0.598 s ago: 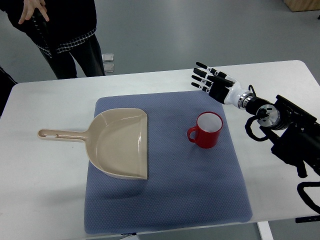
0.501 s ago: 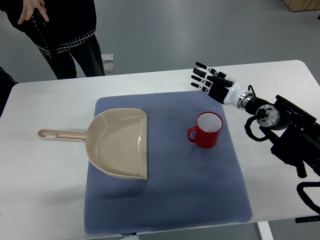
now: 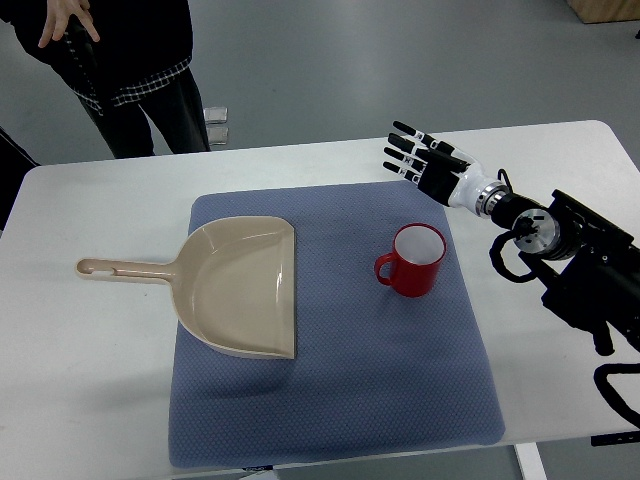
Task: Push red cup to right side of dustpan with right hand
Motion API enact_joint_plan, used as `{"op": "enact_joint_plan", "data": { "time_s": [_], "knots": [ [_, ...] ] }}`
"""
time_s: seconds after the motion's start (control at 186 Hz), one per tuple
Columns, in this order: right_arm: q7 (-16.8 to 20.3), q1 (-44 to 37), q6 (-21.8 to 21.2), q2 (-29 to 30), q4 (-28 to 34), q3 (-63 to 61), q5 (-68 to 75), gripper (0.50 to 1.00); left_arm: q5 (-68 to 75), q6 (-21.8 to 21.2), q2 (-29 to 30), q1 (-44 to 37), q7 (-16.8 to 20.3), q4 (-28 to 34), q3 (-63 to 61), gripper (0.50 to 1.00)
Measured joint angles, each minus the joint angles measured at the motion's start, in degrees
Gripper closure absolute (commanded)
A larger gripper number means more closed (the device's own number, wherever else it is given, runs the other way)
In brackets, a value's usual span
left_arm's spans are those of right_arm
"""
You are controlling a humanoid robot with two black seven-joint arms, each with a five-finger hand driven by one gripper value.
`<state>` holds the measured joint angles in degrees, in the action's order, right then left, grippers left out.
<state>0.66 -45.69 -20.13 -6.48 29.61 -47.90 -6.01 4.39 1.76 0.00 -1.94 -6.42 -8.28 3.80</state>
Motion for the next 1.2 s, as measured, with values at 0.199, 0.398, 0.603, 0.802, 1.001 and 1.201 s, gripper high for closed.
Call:
{"op": "enact_joint_plan", "data": {
  "time_s": [0.199, 0.398, 0.603, 0.802, 1.001, 1.201],
  "knots": [
    [-1.0, -0.2, 0.0, -1.7, 0.1, 0.5, -0.6, 0.572, 0.0, 0.0, 0.0, 0.0, 0.0, 0.0, 0.0, 0.5],
    [-3.4, -0.4, -1.9, -5.5, 0.4, 1.3, -1.0, 0.572, 0.0, 0.0, 0.0, 0.0, 0.0, 0.0, 0.0, 0.5],
    [-3.5, -0.4, -4.9, -9.1, 0.5, 1.2, -1.0, 0.572, 0.0, 0.0, 0.0, 0.0, 0.0, 0.0, 0.0, 0.5],
    [-3.8, -0.3, -13.1, -13.1, 0.5, 1.5, -6.3, 0.572, 0.0, 0.0, 0.0, 0.0, 0.0, -0.1, 0.1, 0.5],
    [-8.6, -0.4, -14.8, -15.6, 0.4, 1.5, -17.5, 0.572, 0.0, 0.0, 0.0, 0.0, 0.0, -0.1, 0.0, 0.5],
    [-17.6, -0.3, -14.9, -16.1, 0.4, 1.7, -26.0, 0.572, 0.0, 0.0, 0.0, 0.0, 0.0, -0.1, 0.0, 0.5]
  ]
}}
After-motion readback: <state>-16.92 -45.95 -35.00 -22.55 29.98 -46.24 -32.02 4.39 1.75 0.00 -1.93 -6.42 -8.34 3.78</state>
